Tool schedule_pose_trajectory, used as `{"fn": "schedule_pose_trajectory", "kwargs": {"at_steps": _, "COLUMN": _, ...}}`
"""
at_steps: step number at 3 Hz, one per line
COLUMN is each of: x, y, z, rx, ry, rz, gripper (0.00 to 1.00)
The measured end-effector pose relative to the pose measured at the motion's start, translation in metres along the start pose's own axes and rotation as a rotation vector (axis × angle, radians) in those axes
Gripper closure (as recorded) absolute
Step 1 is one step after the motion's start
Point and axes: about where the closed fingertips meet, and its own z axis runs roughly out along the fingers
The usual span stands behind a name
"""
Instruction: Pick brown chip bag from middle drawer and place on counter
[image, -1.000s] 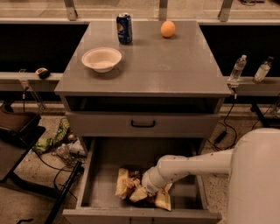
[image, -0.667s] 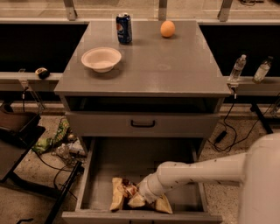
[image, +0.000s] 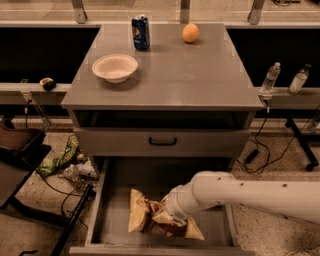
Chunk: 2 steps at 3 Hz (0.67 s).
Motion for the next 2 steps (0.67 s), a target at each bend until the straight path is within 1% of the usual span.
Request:
{"fn": "schedule_pose_trajectory", "kwargs": {"at_steps": 1, "x": -0.027, "y": -0.015, "z": -0.068, "rx": 0.016, "ry": -0.012, "rz": -0.079, "gripper": 1.0}}
{"fn": "schedule_pose_trajectory", "kwargs": {"at_steps": 2, "x": -0.054, "y": -0.05, "z": -0.146, "rx": 0.021, "ry": 0.009, "rz": -0.145, "gripper": 1.0}}
